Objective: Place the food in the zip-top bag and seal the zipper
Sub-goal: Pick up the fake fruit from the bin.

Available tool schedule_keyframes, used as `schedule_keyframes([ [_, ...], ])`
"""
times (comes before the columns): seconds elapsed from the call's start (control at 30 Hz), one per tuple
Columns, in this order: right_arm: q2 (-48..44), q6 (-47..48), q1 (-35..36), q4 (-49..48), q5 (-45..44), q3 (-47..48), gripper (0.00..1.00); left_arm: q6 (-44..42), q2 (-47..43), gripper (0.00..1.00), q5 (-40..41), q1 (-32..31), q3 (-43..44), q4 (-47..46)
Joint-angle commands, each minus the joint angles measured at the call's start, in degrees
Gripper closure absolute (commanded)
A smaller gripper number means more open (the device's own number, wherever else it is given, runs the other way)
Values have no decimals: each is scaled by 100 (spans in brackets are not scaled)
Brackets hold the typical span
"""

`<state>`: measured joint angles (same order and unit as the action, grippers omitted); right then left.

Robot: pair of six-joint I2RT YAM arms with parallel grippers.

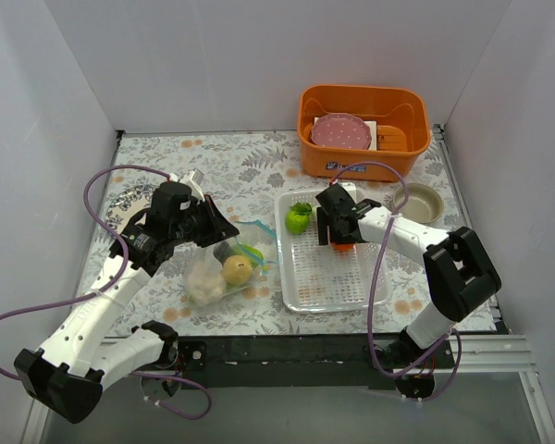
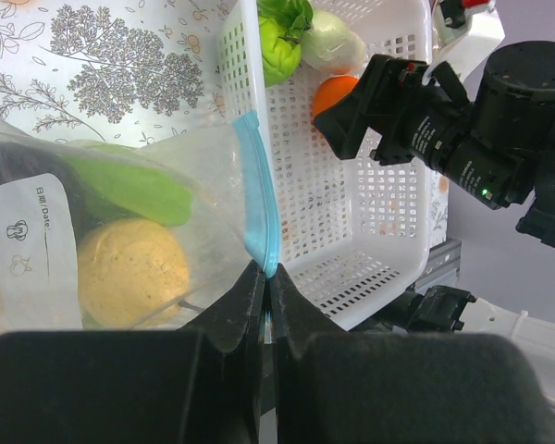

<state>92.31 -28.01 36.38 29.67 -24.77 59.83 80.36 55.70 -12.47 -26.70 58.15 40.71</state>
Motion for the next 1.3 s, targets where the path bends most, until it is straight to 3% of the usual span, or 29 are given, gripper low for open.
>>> schedule_keyframes([
  [0.0, -292, 225, 167, -321, 271, -208, 10, -20, -77, 100, -54, 16, 135, -116],
  [0.33, -969, 622, 985, -463, 421, -429, 11, -55, -42, 100, -72, 16, 118, -151],
  [0.63, -953, 612, 889, -93, -660, 11, 8, -47, -121, 100, -89, 16, 39, -142],
  [0.93, -337, 779, 282, -550, 209, 81, 8, -46, -174, 100, -89, 16, 3, -125],
  [1.27, -65, 911, 247, -831, 702, 81, 12, -46, -165, 100, -98, 16, -14, -98],
])
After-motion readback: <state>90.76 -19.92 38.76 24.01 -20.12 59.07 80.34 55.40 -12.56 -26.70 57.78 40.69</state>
